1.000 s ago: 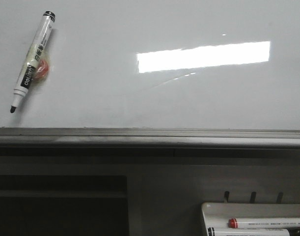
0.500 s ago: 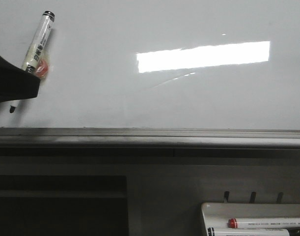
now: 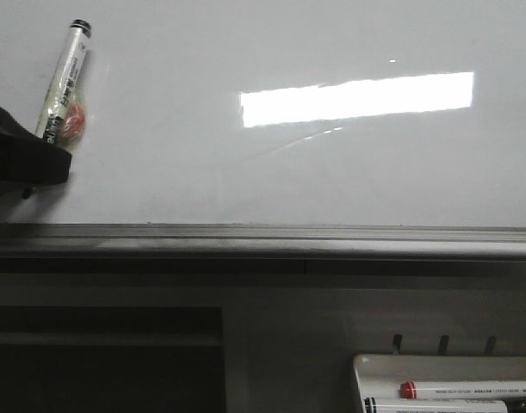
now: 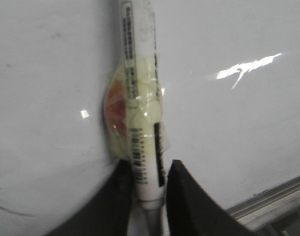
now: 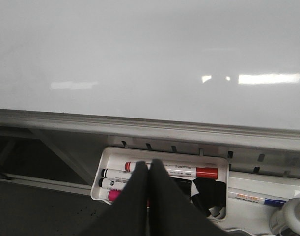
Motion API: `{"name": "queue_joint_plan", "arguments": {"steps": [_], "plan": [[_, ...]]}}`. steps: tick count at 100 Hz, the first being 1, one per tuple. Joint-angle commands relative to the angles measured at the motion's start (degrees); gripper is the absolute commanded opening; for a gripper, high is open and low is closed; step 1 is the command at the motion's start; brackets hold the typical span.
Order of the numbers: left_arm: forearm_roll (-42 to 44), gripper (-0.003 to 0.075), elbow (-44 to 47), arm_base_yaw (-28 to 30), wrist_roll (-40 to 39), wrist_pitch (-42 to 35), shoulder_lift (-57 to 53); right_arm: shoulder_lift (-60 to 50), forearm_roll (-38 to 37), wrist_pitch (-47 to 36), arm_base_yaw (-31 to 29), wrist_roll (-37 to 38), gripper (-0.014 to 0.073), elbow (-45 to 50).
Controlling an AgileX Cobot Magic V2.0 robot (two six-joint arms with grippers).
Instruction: Write number 2 on whiteboard
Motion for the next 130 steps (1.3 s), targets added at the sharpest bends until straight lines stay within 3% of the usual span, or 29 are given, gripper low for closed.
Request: {"name": "queue_joint_plan", "arguments": {"steps": [1,19,30,35,48,54,61,71,114,130], "plan": [[-0.01,-0.0020,-1.60,-0.37,-0.27,-3.75,-0.45,1.12,0.67,-4.14,0.11,0.00,-0.0051,-1.46],[4.79,-0.0020,-1.60,-0.74,-0.27,-1.82,-2.90,1.12,1.41,-1.55,1.25,-4.30,-0.0049,-2.13],[11.75,-0.0020,-1.60,-2.61,-0.27,0.76,-6.60,1.12,7.25,-1.02,4.75,-10.10,-0.0022,-3.39],[15.57,-0.0020,-1.60,-3.95,-0.27,2.25,-8.40,1.27,11.41,-1.02,6.64,-15.83,0.0039,-3.81],[26.32,-0.0020,-1.60,-7.26,-0.27,5.15,-12.65,3.60,24.22,-1.15,13.06,-31.90,0.0314,-4.73],[30.94,-0.0020,-1.60,-8.93,-0.27,5.90,-13.69,5.03,27.11,-1.61,15.67,-37.08,0.0370,-5.14],[36.36,-0.0020,-1.39,-10.66,-0.27,6.13,-14.41,6.95,29.29,-3.99,19.48,-42.04,0.0376,-5.66],[41.06,-0.0020,-0.89,-12.60,-0.27,5.86,-14.51,9.79,29.31,-9.96,23.37,-43.49,0.0376,-6.67],[45.18,-0.0020,-0.77,-14.26,-0.27,3.49,-14.39,28.41,29.76,-20.43,36.20,-45.36,0.0356,-15.52],[45.93,-0.0020,-0.77,-14.26,-0.27,3.49,-14.39,33.69,29.76,-20.70,39.47,-45.75,0.0356,-19.26]]}}
